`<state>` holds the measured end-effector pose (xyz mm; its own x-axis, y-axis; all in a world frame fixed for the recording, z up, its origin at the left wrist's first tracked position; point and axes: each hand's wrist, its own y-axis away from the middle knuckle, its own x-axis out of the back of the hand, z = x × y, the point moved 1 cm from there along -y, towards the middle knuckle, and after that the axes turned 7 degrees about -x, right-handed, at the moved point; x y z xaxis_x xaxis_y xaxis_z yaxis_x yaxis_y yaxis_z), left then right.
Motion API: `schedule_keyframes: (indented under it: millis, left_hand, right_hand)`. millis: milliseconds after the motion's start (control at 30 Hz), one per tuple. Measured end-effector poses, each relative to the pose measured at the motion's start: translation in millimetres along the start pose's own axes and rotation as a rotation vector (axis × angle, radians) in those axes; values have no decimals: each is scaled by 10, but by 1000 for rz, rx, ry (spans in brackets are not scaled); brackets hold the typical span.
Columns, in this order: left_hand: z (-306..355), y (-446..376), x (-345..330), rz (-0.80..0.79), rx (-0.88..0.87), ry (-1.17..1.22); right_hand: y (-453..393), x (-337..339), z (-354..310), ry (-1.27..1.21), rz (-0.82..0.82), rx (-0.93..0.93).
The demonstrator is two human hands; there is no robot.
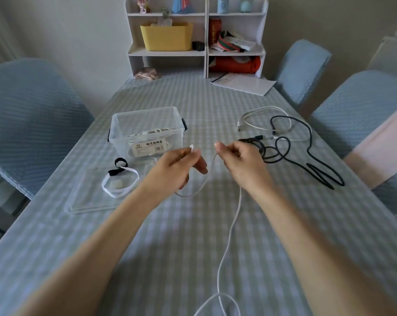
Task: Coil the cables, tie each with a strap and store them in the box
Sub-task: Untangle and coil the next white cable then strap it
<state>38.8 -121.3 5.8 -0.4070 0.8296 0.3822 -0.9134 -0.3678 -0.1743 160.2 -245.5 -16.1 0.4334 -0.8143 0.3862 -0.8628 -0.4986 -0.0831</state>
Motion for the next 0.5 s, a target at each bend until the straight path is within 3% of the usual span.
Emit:
schedule_keyframes:
  millis: [133, 267, 367, 433, 500]
  left_hand:
    - [-62, 43, -104, -123, -45, -155]
    - [-116, 40, -106, -52, -134, -272]
    - [-113, -7, -96, 32, -89, -13]
    - [-98, -40, -64, 122, 12, 237]
    - [-118, -63, -3, 224, 90, 340]
  right_hand:
    - [-28, 46, 27, 47, 73, 35]
    - [-40, 70, 37, -7, 107, 60]
    - [-53, 104, 21, -154, 87, -14]
    - [-67, 142, 27, -242, -12, -115]
    - [-69, 156, 25, -319, -124, -233]
